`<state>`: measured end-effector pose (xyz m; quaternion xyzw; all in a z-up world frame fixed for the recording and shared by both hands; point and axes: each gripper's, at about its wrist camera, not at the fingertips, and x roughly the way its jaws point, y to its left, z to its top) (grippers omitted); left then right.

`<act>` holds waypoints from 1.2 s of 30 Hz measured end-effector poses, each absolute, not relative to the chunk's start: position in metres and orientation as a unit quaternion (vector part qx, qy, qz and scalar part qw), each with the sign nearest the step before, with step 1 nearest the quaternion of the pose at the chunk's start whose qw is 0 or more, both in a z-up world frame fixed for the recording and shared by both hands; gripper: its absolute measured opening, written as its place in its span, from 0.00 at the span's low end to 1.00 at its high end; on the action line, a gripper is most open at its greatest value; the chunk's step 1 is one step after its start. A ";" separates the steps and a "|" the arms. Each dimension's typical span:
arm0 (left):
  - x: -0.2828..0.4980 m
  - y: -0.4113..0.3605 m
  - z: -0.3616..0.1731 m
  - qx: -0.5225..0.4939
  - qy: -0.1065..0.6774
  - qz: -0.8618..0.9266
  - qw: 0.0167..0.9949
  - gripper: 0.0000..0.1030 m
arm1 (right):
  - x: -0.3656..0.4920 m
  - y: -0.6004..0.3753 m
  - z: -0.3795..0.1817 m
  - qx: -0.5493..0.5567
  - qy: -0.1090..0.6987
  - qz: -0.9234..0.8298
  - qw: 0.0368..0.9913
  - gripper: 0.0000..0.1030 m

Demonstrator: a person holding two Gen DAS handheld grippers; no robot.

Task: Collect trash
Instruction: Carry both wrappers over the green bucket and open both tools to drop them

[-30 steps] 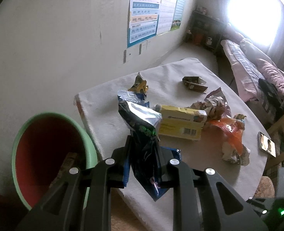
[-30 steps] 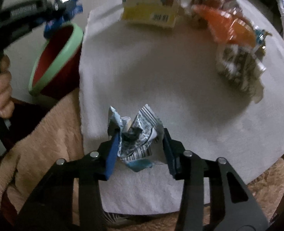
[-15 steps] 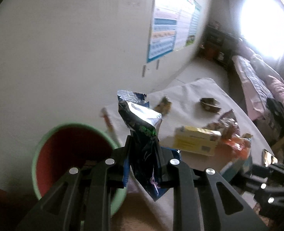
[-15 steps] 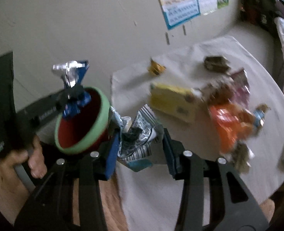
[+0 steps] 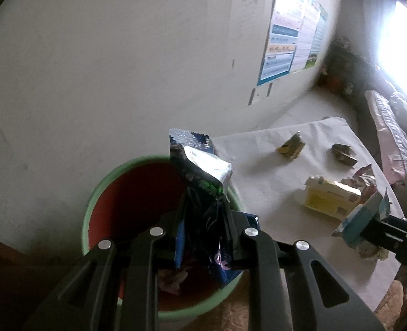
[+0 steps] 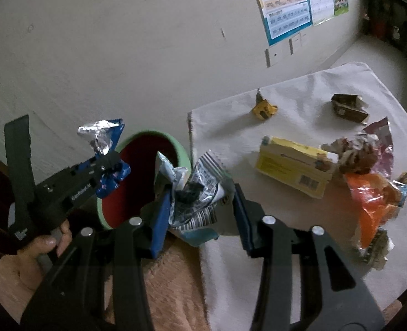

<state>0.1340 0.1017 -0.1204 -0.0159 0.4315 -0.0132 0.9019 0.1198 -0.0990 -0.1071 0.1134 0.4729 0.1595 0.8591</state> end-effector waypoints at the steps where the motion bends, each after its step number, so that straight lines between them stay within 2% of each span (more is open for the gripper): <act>1: 0.134 0.102 -0.121 -0.017 0.433 -0.012 0.901 0.19 | 0.121 -0.096 -0.108 0.113 0.474 0.162 0.858 0.41; 12: 0.134 0.115 -0.130 -0.021 0.444 0.004 0.896 0.21 | 0.132 -0.069 -0.113 0.106 0.478 0.186 0.852 0.41; 23: 0.132 0.157 -0.147 -0.038 0.466 0.047 0.883 0.22 | 0.168 -0.020 -0.144 0.114 0.512 0.215 0.824 0.41; 26: 0.133 0.163 -0.152 -0.040 0.471 0.053 0.879 0.25 | 0.174 -0.012 -0.149 0.111 0.519 0.217 0.819 0.41; 34: 0.133 0.174 -0.162 -0.044 0.480 0.062 0.874 0.25 | 0.181 0.007 -0.156 0.102 0.527 0.228 0.812 0.43; 36: 0.132 0.176 -0.164 -0.046 0.482 0.065 0.872 0.28 | 0.182 0.011 -0.157 0.104 0.529 0.236 0.809 0.47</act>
